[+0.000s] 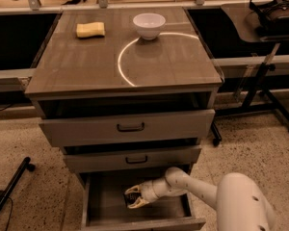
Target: Pick rxbar chocolate from bottom drawer and place on counter
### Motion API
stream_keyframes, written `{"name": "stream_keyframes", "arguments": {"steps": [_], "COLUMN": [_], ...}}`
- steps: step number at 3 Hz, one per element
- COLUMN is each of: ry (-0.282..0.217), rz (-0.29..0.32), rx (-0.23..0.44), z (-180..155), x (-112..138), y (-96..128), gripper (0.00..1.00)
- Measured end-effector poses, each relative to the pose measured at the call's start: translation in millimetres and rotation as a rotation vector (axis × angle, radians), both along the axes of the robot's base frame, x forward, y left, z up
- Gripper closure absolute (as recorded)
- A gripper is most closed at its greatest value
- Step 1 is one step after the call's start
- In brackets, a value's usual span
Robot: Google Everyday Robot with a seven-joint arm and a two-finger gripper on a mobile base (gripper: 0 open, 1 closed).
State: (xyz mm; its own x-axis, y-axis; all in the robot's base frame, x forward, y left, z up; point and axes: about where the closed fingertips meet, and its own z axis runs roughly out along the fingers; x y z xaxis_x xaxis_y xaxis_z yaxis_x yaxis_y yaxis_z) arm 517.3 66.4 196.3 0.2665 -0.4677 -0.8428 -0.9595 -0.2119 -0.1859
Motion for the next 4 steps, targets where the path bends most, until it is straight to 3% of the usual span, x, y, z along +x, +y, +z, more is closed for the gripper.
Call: {"name": "stream_keyframes", "arguments": {"steps": [1, 3, 4], "ry": [-0.036, -0.065, -0.148], "rz": [-0.013, -0.009, -0.014], "rx": [0.035, 0.047, 0.056], "z": [26.9, 45.8, 88.5], "x": [-2.5, -11.1, -23.9], "y": [-29.8, -35.6, -49.2], "gripper": [1.00, 1.00, 1.00]}}
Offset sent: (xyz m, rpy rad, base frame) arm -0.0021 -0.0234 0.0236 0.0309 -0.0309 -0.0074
